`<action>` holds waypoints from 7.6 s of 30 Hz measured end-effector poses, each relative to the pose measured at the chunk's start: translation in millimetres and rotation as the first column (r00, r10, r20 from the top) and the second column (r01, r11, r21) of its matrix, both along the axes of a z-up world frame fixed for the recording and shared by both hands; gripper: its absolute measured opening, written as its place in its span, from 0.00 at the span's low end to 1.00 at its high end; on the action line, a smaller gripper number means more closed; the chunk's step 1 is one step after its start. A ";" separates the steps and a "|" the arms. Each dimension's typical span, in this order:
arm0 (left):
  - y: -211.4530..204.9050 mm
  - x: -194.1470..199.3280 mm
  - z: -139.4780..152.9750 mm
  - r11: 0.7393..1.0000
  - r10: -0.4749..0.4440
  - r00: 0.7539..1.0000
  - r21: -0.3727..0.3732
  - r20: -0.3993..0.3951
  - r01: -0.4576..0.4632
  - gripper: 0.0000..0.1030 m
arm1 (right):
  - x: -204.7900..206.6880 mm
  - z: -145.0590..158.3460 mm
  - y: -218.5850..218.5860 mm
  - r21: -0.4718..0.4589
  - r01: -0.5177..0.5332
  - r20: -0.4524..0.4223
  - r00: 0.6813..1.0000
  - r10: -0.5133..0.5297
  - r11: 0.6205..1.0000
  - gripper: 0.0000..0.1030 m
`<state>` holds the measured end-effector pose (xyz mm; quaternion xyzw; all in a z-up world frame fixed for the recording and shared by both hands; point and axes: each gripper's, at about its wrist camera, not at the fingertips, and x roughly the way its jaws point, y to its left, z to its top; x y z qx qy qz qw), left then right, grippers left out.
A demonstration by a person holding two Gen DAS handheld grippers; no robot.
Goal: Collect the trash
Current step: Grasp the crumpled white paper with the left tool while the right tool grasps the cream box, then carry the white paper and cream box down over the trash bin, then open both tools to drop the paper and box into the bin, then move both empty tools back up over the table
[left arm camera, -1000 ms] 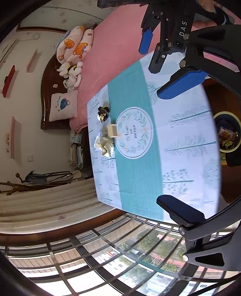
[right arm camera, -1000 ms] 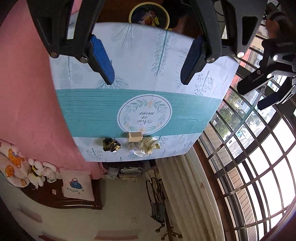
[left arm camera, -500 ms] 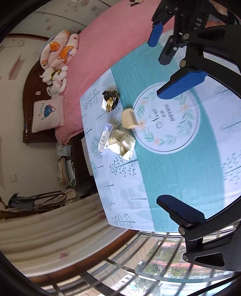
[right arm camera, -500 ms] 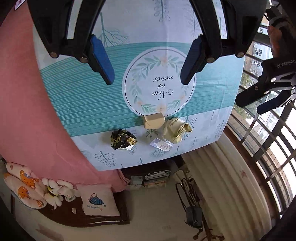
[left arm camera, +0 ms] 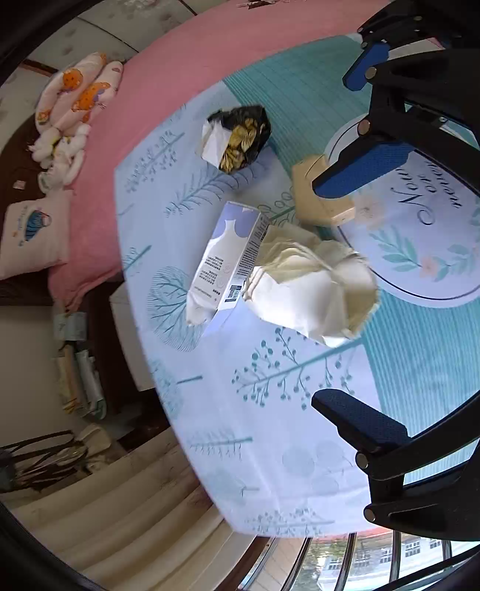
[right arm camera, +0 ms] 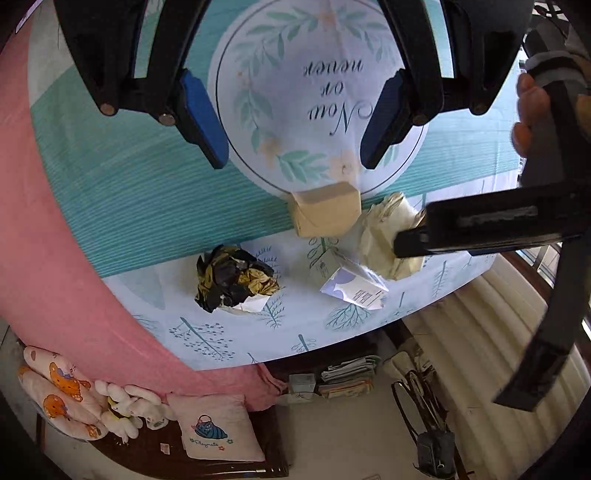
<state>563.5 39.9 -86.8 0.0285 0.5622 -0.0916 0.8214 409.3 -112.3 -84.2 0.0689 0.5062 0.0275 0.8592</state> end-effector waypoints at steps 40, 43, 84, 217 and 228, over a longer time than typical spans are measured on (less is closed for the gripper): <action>67.4 -37.6 -47.7 0.988 0.074 0.990 -0.123 -0.120 -0.088 0.68 | 52.2 -50.9 43.6 -0.160 -0.276 -0.022 0.961 0.276 0.948 0.61; 67.1 -45.8 -37.4 0.987 0.077 0.991 -0.130 -0.113 -0.092 0.68 | 43.5 -47.1 41.6 -0.140 -0.265 -0.013 0.964 0.266 0.954 0.60; -84.2 -460.4 120.2 0.972 0.195 0.980 -0.141 0.034 -0.189 0.68 | -336.0 102.5 -116.8 0.128 -0.421 0.113 0.906 0.408 0.898 0.61; 2.0 -411.2 174.9 1.000 0.015 0.904 -0.018 0.426 -0.008 0.99 | -265.2 137.6 -64.0 -0.028 -0.047 0.212 0.976 0.052 0.999 0.73; 1.6 -294.8 188.0 0.990 0.137 0.904 -0.032 0.405 -0.136 0.99 | -110.1 145.3 -85.7 -0.011 -0.136 0.191 0.972 0.135 0.991 0.73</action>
